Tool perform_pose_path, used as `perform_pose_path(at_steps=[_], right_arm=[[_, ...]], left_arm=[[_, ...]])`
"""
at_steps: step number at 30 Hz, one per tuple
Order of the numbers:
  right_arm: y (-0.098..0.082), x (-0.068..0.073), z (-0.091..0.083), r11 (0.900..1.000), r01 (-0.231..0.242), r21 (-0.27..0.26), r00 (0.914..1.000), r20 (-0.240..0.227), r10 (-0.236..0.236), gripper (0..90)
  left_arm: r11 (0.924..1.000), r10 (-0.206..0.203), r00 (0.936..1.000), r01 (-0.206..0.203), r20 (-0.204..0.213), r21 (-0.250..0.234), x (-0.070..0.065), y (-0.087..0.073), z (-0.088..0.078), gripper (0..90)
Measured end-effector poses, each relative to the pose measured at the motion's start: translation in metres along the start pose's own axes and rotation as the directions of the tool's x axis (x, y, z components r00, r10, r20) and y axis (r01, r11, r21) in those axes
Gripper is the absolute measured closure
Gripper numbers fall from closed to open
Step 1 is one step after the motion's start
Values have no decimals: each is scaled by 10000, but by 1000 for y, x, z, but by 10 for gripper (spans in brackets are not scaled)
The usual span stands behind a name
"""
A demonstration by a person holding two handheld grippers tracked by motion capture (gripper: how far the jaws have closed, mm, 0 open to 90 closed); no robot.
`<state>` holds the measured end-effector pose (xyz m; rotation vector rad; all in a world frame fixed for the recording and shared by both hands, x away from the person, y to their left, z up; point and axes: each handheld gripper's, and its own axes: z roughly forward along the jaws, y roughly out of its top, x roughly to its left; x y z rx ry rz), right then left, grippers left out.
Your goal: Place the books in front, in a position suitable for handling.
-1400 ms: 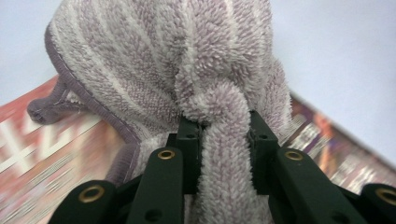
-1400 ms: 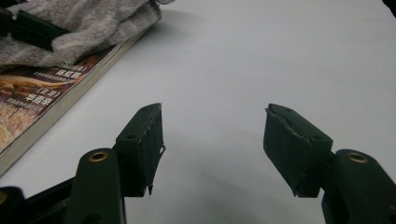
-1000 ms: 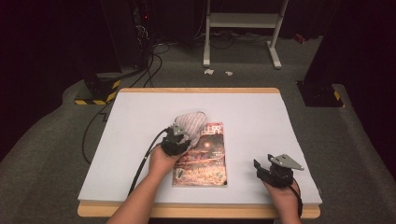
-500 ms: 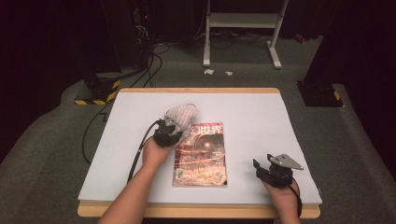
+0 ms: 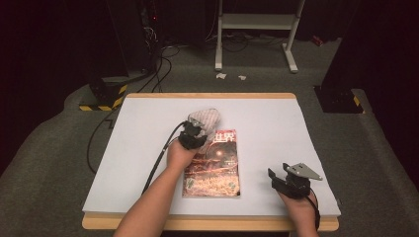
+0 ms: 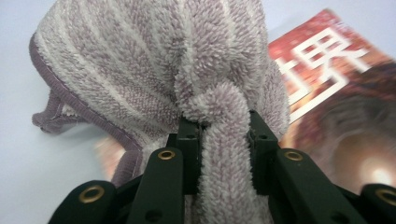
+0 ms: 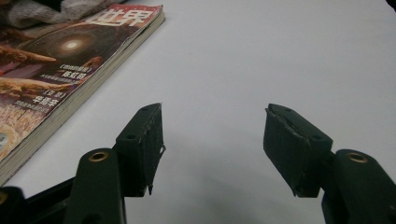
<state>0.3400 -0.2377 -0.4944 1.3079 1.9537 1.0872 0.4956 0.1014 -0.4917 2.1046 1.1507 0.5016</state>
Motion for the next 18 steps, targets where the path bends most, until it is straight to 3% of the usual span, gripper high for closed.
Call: perform_pose_path(at_steps=[13, 18], right_arm=[[0, -2, -2, 9999, -87, -88, 9999, -86, 87, 379], [0, -1, 0, 10000, -57, -53, 9999, -140, 57, 379]], left_arm=[[9981, 606, 9949, -593, 802, -178, -61, 26, 25, 721], [9966, 826, 9932, -818, 815, -123, -66, 29, 25, 720]])
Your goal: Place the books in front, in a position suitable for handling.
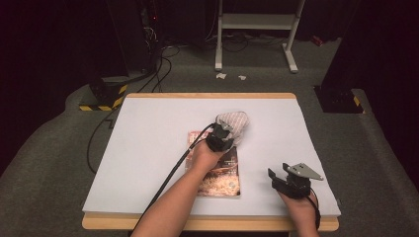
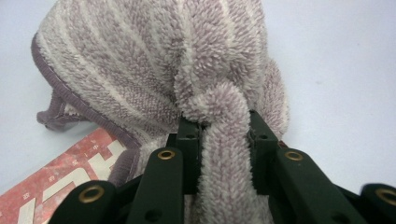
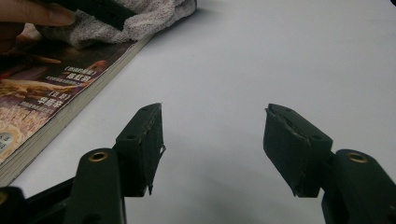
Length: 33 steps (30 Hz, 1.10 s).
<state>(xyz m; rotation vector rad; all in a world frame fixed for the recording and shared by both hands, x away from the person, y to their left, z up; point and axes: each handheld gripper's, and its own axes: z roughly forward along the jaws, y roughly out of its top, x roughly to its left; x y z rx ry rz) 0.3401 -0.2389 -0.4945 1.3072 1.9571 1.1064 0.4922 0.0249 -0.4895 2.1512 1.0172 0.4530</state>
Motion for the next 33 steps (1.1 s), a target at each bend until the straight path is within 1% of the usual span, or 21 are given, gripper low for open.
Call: perform_pose_path(at_steps=[2, 5, 8, 10, 11, 14, 15, 18, 21, 25, 26, 27, 29, 30, 31, 32, 33], right_arm=[[0, 1, 0, 10000, 18, 10, 10000, -27, -18, 379], [0, 2, 1, 10000, 68, 32, 10000, -26, -67, 379], [0, 2, 1, 10000, 88, 21, 10000, 5, -88, 379], [0, 2, 1, 10000, 67, 37, 10000, 26, -67, 379], [0, 2, 1, 10000, 52, 42, 10000, 27, -52, 379], [0, 2, 1, 10000, 59, 61, 10000, 47, -60, 379], [0, 2, 1, 10000, 51, 67, 10000, 50, -51, 379], [-1, 2, 1, 9999, 63, 86, 10000, 50, -63, 379], [-1, 3, 1, 9999, 76, 115, 10000, 49, -77, 379], [-1, 3, 1, 9999, 35, 97, 10000, 62, -36, 379], [-1, 3, 1, 9999, 39, 101, 10000, 66, -40, 379], [-1, 3, 1, 9999, 45, 110, 10000, 65, -45, 379], [-1, 3, 2, 9999, 45, 122, 10000, 52, -45, 379], [-1, 3, 2, 9999, 49, 122, 10000, 53, -49, 379], [-1, 3, 2, 9999, 68, 141, 10000, 51, -69, 379], [-1, 4, 2, 9999, 86, 146, 10000, 44, -87, 379], [-1, 4, 2, 9999, 107, 118, 9999, 49, -107, 379]], left_arm=[[10000, -11, 10000, 11, -75, 10, 4, -2, -2, 719], [9999, -88, 9997, 90, -234, 78, 14, -7, -7, 720], [9997, -188, 9983, 197, -550, 161, 30, -14, -14, 720], [9992, -348, 9969, 360, -704, 162, 39, -19, -18, 720], [9988, -428, 9954, 445, -857, 188, 48, -23, -23, 720], [9974, -677, 9918, 699, -1084, 164, 61, -30, -29, 720], [9967, -770, 9901, 794, -1177, 150, 68, -33, -32, 720], [9939, -1088, 9849, 1104, -1350, 39, 81, -40, -38, 720], [9917, -1269, 9785, 1288, -1625, 12, 93, -46, -44, 720], [9909, -1311, 9749, 1344, -1802, 62, 99, -51, -49, 720], [9908, -1315, 9748, 1351, -1803, 74, 102, -52, -50, 720], [9891, -1446, 9731, 1471, -1795, 8, 103, -53, -51, 721], [9874, -1562, 9709, 1579, -1815, -50, 106, -55, -52, 720], [9875, -1556, 9712, 1576, -1804, -30, 107, -55, -53, 720], [9858, -1665, 9704, 1677, -1748, -80, 107, -56, -53, 720], [9849, -1722, 9710, 1729, -1657, -104, 107, -55, -54, 721], [9854, -1700, 9723, 1700, -1602, -141, 106, -55, -54, 721]])
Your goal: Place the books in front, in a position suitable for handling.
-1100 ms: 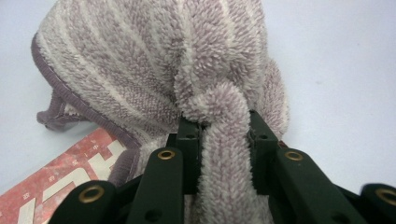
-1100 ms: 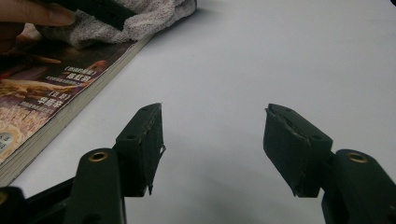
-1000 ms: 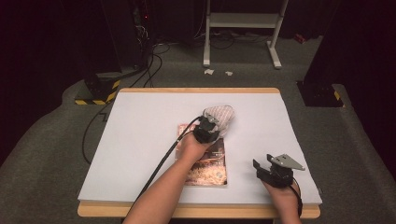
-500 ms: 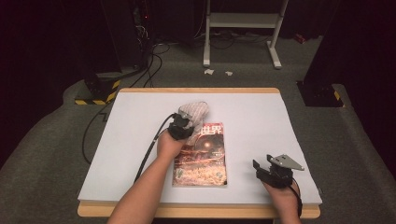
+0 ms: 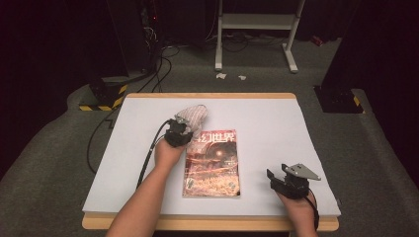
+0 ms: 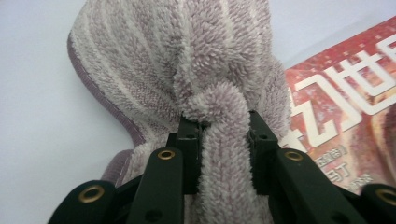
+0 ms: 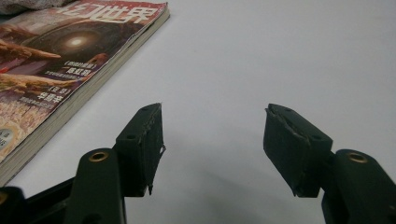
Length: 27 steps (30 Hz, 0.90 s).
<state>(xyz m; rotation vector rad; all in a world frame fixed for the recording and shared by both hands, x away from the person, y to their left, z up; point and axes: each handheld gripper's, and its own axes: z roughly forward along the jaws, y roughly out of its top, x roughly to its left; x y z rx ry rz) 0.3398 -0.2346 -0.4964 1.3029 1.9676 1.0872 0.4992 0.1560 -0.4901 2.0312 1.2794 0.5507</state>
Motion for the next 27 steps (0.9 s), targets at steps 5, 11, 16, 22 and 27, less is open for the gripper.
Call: perform_pose_path(at_steps=[5, 11, 16, 22, 27], right_arm=[[0, 1, 1, 10000, 11, 22, 10000, -20, -11, 379], [0, 1, 1, 10000, 14, 26, 10000, -17, -14, 379], [0, 2, 1, 10000, 18, 34, 10000, -21, -18, 379], [0, 2, 1, 10000, 12, 34, 10000, -27, -12, 379], [0, 2, 1, 10000, -5, 36, 10000, -55, 6, 379]], left_arm=[[9997, 23, 9998, -18, 211, -239, -5, 3, -4, 721], [9991, 77, 9997, -67, 251, -413, -9, 6, -9, 721], [9989, 186, 9996, -176, 210, -438, -10, 6, -10, 721], [9994, 175, 9998, -172, 103, -284, -6, 1, -10, 721], [9987, 248, 9997, -247, 9, -445, -1, -3, -21, 721]])
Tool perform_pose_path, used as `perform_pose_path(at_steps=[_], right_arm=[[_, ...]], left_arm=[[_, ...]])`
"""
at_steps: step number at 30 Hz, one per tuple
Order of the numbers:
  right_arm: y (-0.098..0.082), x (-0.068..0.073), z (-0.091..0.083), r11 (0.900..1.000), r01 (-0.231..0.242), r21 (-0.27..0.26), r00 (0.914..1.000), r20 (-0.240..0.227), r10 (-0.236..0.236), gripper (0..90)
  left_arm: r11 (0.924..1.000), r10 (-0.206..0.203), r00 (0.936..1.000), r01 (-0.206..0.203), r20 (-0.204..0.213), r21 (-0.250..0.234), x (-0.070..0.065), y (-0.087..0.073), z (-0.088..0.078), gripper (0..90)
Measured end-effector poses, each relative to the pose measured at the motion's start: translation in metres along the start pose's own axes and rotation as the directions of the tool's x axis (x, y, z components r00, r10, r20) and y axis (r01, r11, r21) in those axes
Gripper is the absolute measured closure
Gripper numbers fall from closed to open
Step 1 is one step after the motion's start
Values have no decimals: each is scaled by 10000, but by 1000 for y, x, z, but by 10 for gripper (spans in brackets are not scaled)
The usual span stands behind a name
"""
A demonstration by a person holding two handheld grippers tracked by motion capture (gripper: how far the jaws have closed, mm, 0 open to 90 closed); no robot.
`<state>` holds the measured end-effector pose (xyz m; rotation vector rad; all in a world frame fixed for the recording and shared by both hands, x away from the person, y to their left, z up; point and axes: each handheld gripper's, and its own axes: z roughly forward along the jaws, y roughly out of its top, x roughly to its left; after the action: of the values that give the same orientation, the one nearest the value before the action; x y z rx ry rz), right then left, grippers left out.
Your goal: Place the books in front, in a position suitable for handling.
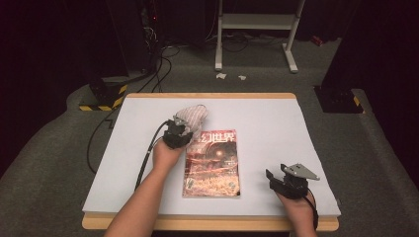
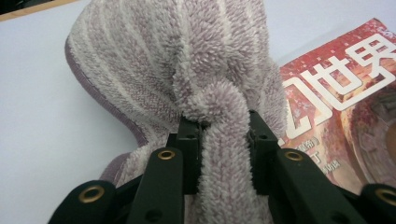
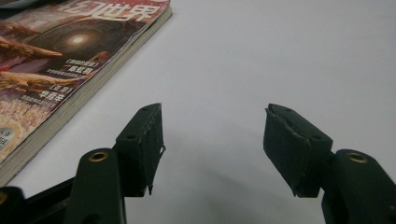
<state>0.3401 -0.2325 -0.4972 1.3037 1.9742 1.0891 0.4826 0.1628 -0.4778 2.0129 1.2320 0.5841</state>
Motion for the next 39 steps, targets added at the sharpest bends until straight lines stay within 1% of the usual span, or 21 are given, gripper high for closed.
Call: perform_pose_path(at_steps=[2, 4, 7, 9, 11, 15, 17, 21, 22, 24, 25, 30, 32, 34, 37, 39], right_arm=[[0, 1, -1, 10000, -21, -8, 10000, -42, 21, 385], [1, 1, 0, 10000, -1, -28, 10000, -59, 0, 385], [1, 2, 1, 10000, 24, 25, 10000, -95, -24, 385], [1, 3, 2, 10000, 64, 48, 9999, -91, -64, 385], [1, 4, 3, 10000, 23, 51, 9999, -114, -22, 385], [2, 6, 4, 9999, 108, 84, 9998, -151, -107, 385], [2, 7, 5, 9998, 147, 92, 9998, -143, -146, 385], [2, 9, 5, 9998, 190, 108, 9997, -146, -189, 385], [2, 9, 6, 9997, 200, 112, 9997, -145, -198, 384], [2, 9, 5, 9998, 169, 122, 9998, -135, -168, 385], [2, 9, 5, 9998, 151, 122, 9998, -127, -150, 384], [3, 8, 3, 9999, 129, 70, 9998, -123, -129, 385], [2, 8, 3, 9999, 150, 60, 9998, -136, -149, 385], [2, 9, 4, 9999, 131, 67, 9998, -155, -130, 384], [3, 10, 4, 9998, 199, 69, 9997, -153, -198, 385], [3, 10, 4, 9998, 204, 89, 9997, -156, -202, 385]], left_arm=[[9998, -30, 10000, 30, -27, -209, 2, -2, -9, 720], [9992, 20, 9999, -25, -110, -409, 5, -4, -18, 720], [9982, 128, 9997, -140, -209, -583, 10, -9, -32, 720], [9973, 121, 9996, -139, -255, -728, 14, -13, -40, 721], [9966, 167, 9990, -199, -404, -798, 20, -18, -49, 721], [9960, 146, 9974, -207, -705, -873, 34, -28, -66, 720], [9955, 97, 9963, -177, -856, -928, 39, -31, -73, 721], [9948, -46, 9948, -58, -1020, -1016, 51, -37, -83, 721], [9950, -97, 9947, -6, -1024, -1000, 53, -39, -84, 721], [9968, -149, 9940, 62, -1088, -801, 58, -43, -83, 721], [9977, -239, 9943, 172, -1038, -651, 60, -46, -83, 721], [9986, -513, 9944, 497, -920, -195, 65, -59, -74, 717], [9980, -625, 9941, 625, -882, -31, 67, -64, -69, 714], [9959, -892, 9942, 899, -597, 99, 69, -69, -63, 701], [9946, -949, 9941, 969, -529, 377, 69, -76, -54, 693], [9942, -1024, 9933, 1041, -544, 289, 69, -77, -52, 682]])
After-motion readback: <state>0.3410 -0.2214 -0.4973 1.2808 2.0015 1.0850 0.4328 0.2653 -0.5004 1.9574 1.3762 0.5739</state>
